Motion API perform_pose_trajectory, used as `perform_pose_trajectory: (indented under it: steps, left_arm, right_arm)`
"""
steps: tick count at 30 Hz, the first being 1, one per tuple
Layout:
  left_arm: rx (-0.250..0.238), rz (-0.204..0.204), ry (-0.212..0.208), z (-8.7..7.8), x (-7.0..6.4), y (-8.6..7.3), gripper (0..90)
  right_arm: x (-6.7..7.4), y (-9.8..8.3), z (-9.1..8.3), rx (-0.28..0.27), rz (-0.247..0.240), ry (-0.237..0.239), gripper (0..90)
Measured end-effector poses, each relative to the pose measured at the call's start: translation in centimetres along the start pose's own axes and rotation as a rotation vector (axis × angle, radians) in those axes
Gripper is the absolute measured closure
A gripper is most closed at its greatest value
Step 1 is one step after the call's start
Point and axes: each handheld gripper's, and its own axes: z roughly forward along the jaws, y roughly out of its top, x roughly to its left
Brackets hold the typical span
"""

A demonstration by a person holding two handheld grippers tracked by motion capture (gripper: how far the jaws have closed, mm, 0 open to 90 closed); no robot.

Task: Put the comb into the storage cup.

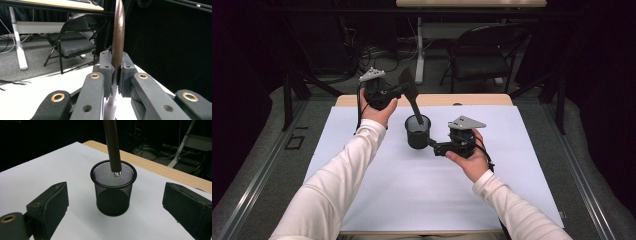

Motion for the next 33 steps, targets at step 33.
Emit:
perform_pose_trajectory:
  steps: [33]
  left_arm:
    - [0.077,0.078,0.036,2.4,-0.2,-1.8,84.2]
  right_arm:
    - [-0.6,-0.2,-0.6,0.011,-0.030,-0.043,0.0]
